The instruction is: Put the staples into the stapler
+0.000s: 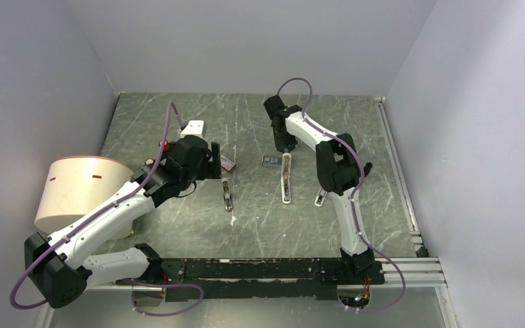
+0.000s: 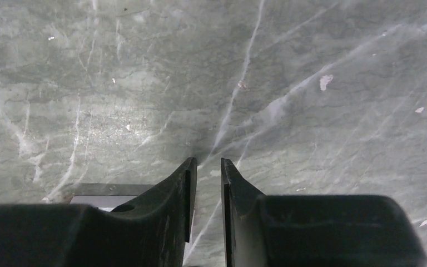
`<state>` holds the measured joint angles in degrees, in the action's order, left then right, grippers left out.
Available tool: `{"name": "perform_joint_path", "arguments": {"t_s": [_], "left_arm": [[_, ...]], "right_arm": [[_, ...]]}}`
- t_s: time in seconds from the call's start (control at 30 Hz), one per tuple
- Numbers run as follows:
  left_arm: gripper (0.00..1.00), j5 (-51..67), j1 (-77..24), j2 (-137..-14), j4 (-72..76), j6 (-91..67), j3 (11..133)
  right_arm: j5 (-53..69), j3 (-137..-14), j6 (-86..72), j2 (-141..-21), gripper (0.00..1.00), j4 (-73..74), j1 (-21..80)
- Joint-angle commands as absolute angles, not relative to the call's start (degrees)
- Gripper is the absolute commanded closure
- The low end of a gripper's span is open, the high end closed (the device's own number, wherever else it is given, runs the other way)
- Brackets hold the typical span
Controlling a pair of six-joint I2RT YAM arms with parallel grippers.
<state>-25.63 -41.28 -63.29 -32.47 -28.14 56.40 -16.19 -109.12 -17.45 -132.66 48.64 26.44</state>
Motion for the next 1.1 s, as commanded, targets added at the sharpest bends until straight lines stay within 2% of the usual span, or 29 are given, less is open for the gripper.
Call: {"name": "perform_joint_path", "arguments": {"t_s": [0.0, 0.57, 1.07], "left_arm": [[0.07, -28.62, -40.96, -62.18, -32.59, -27.33, 56.11], [0.07, -29.71, -40.95, -63.53, -33.13, -28.12, 56.33], [0.07, -29.45, -40.95, -63.17, -32.61, -28.07, 55.72]], "right_arm": [[-13.17, -110.70, -15.62, -133.73, 0.73, 51.47, 26.42], [-0.28, -109.25, -8.48, -131.54, 0.75, 51.91, 26.63], [-0.30, -112.63, -4.63, -132.32, 0.75, 53.35, 28.83]]}}
